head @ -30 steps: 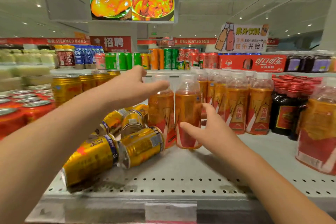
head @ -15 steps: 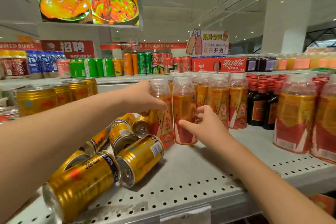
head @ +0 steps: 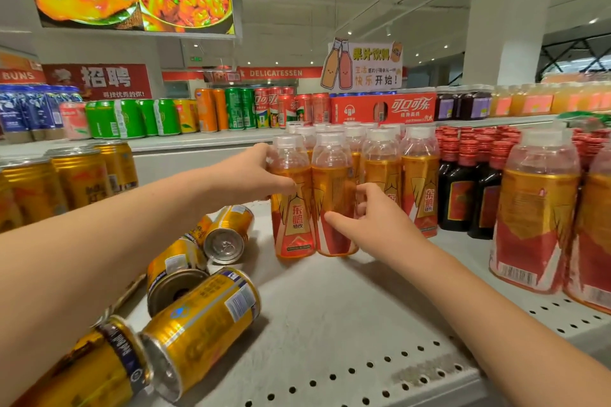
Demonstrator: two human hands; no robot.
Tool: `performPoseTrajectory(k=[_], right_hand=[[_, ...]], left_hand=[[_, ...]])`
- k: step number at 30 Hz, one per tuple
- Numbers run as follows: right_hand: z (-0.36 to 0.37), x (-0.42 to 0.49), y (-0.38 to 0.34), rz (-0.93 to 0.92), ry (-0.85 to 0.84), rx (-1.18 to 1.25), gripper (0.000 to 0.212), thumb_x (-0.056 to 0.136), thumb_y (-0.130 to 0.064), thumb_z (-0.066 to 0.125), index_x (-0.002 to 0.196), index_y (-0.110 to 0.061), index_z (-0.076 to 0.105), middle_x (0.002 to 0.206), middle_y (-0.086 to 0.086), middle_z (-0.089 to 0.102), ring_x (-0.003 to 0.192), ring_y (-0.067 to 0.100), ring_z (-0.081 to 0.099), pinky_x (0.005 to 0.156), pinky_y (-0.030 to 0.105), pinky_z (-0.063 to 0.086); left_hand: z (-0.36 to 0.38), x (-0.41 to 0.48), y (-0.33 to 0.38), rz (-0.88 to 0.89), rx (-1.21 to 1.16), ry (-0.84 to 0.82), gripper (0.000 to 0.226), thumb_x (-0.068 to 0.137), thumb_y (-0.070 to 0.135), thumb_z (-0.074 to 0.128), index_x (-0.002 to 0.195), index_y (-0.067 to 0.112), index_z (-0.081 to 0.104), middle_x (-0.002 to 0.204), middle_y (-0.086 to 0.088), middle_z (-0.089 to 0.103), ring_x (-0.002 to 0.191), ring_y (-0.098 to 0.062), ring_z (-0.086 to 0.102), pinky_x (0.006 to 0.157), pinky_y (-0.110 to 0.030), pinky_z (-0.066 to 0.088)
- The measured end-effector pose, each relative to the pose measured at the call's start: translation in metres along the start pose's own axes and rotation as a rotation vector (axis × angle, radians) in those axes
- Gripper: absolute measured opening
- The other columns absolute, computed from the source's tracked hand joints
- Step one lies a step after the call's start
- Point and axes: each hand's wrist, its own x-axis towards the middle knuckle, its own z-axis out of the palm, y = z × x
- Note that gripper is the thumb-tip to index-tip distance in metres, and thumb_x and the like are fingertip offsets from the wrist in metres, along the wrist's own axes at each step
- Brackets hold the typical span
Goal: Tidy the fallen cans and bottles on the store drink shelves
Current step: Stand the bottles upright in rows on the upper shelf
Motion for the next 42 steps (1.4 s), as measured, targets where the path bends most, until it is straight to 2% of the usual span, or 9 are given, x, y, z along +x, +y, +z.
performPoseTrajectory(k=[3, 7, 13, 19, 23, 28, 32, 36, 42], right_hand=[[-0.004, -0.001, -0.006, -0.031, -0.038, -0.052, 0.061, 0.079, -0.068, 0.065, 0.125, -0.036, 0.042, 0.094, -0.014, 0.057, 0.091, 0.014, 0.063, 0.066, 0.034, 0.056], [-0.007, -0.005, -0.009, -0.005, -0.026, 0.006, 0.083, 0.075, -0.072, 0.064, 0.143, -0.029, 0.043, 0.099, -0.013, 0.048, 0.104, 0.020, 0.063, 0.076, 0.041, 0.059], [-0.004, -0.014, -0.012, -0.039, 0.031, -0.061, 0.071, 0.054, -0.092, 0.058, 0.093, -0.035, 0.037, 0.096, -0.013, 0.051, 0.083, 0.008, 0.054, 0.058, 0.028, 0.039], [-0.010, -0.015, -0.007, 0.030, -0.138, 0.143, 0.099, 0.063, -0.078, 0.073, 0.141, -0.036, 0.029, 0.116, -0.018, 0.047, 0.106, 0.008, 0.057, 0.075, 0.026, 0.047], [0.002, -0.019, -0.010, -0.071, 0.059, -0.086, 0.076, 0.068, -0.083, 0.065, 0.122, -0.039, 0.034, 0.099, -0.024, 0.051, 0.090, 0.006, 0.058, 0.065, 0.027, 0.052], [0.001, -0.016, -0.013, -0.117, 0.254, -0.379, 0.075, 0.075, -0.083, 0.057, 0.122, -0.025, 0.048, 0.110, -0.004, 0.057, 0.101, 0.019, 0.059, 0.077, 0.036, 0.055], [0.003, -0.012, -0.011, -0.079, 0.274, -0.361, 0.068, 0.078, -0.077, 0.061, 0.115, -0.022, 0.047, 0.108, -0.002, 0.057, 0.099, 0.021, 0.061, 0.074, 0.033, 0.052], [0.006, -0.013, -0.008, -0.068, 0.304, -0.281, 0.075, 0.079, -0.070, 0.067, 0.128, -0.022, 0.039, 0.118, -0.001, 0.056, 0.107, 0.021, 0.060, 0.078, 0.033, 0.052], [0.006, -0.012, -0.005, -0.057, 0.348, -0.269, 0.062, 0.079, -0.065, 0.070, 0.111, -0.027, 0.033, 0.104, -0.006, 0.051, 0.086, 0.014, 0.058, 0.058, 0.022, 0.044]], left_hand=[[-0.008, 0.001, -0.003, -0.014, -0.023, -0.059, 0.059, 0.083, 0.029, 0.084, 0.129, 0.024, 0.048, 0.121, -0.004, 0.067, 0.107, -0.020, 0.069, 0.094, -0.042, 0.059], [-0.020, -0.002, -0.007, -0.027, -0.009, -0.092, 0.057, 0.081, 0.032, 0.085, 0.127, 0.025, 0.051, 0.122, -0.004, 0.067, 0.106, -0.019, 0.070, 0.092, -0.037, 0.060], [-0.019, -0.004, -0.005, -0.015, 0.022, -0.051, 0.056, 0.081, 0.033, 0.085, 0.126, 0.023, 0.052, 0.117, -0.004, 0.069, 0.101, -0.018, 0.071, 0.088, -0.037, 0.062], [-0.018, -0.005, -0.007, -0.003, 0.040, -0.050, 0.058, 0.083, 0.034, 0.083, 0.129, 0.021, 0.050, 0.120, -0.006, 0.066, 0.103, -0.020, 0.070, 0.088, -0.039, 0.062], [-0.019, -0.005, -0.007, 0.000, 0.044, -0.052, 0.056, 0.083, 0.034, 0.082, 0.127, 0.022, 0.050, 0.116, -0.004, 0.067, 0.100, -0.019, 0.070, 0.082, -0.034, 0.063], [-0.024, -0.005, -0.005, 0.001, 0.059, -0.084, 0.054, 0.082, 0.032, 0.083, 0.124, 0.022, 0.051, 0.116, -0.004, 0.066, 0.099, -0.019, 0.070, 0.082, -0.035, 0.063], [-0.027, -0.006, -0.005, 0.008, 0.038, -0.117, 0.058, 0.081, 0.031, 0.084, 0.127, 0.023, 0.052, 0.119, -0.005, 0.067, 0.103, -0.021, 0.071, 0.085, -0.040, 0.063], [-0.020, -0.006, -0.004, 0.042, 0.015, -0.100, 0.056, 0.079, 0.035, 0.085, 0.125, 0.025, 0.053, 0.112, -0.002, 0.068, 0.095, -0.017, 0.073, 0.072, -0.029, 0.064], [0.000, -0.002, 0.003, 0.102, -0.015, -0.061, 0.059, 0.083, 0.037, 0.082, 0.131, 0.025, 0.050, 0.110, 0.001, 0.065, 0.095, -0.013, 0.070, 0.073, -0.029, 0.064]])
